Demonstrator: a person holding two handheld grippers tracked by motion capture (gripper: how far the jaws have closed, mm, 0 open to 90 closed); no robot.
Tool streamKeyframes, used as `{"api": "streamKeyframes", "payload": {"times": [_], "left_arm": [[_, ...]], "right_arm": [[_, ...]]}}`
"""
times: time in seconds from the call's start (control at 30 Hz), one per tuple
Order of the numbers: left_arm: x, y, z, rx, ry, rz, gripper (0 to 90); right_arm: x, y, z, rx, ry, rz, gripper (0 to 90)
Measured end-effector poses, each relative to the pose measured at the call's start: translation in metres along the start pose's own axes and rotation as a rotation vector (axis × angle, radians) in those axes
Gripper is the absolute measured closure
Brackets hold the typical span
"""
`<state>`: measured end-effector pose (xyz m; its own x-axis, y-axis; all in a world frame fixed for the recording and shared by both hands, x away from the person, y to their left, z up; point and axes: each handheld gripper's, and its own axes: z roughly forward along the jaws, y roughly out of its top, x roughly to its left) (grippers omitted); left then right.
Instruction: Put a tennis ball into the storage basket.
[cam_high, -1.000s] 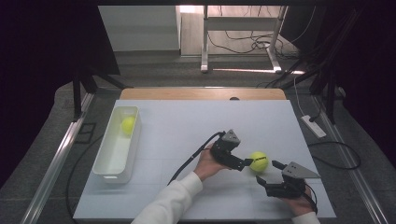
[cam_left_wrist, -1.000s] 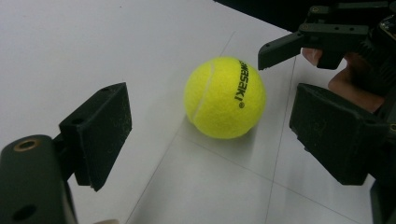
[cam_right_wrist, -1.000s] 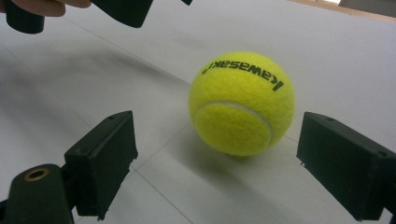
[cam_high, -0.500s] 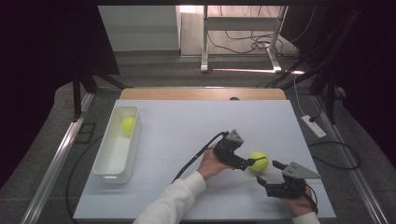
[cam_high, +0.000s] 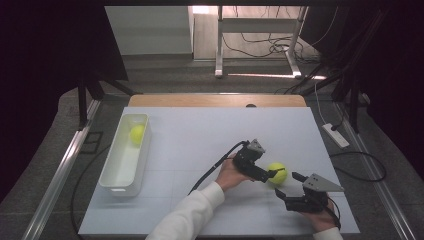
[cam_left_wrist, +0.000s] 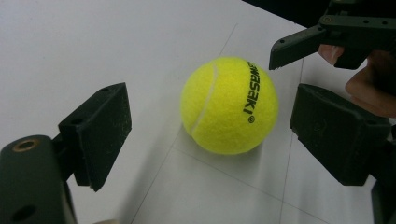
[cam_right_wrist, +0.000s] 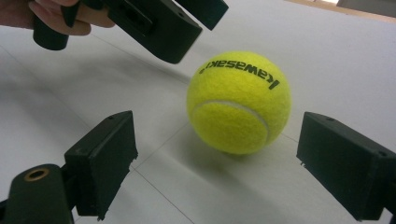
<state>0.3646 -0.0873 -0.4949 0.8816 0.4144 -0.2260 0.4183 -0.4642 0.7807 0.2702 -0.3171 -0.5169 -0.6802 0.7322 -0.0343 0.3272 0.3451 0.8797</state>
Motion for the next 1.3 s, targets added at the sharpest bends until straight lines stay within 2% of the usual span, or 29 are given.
{"api": "streamKeyframes", "payload": {"times": [0.37,1.03,1.2,1.3], "left_arm": [[0.001,-0.001,0.014,0.025,-0.012,-0.007,13.0],[0.000,0.001,0.036,0.061,-0.076,-0.015,13.0],[-0.001,0.001,0.041,0.061,-0.087,-0.016,15.4],[-0.002,0.001,0.042,0.065,-0.092,-0.019,22.7]], "right_arm": [[0.000,-0.001,0.000,-0.002,0.003,0.001,11.7],[0.000,-0.002,0.000,0.008,0.000,0.002,11.6],[0.000,-0.001,0.000,0.008,0.001,0.002,11.6],[0.000,-0.001,0.001,0.007,0.004,0.001,11.6]]}}
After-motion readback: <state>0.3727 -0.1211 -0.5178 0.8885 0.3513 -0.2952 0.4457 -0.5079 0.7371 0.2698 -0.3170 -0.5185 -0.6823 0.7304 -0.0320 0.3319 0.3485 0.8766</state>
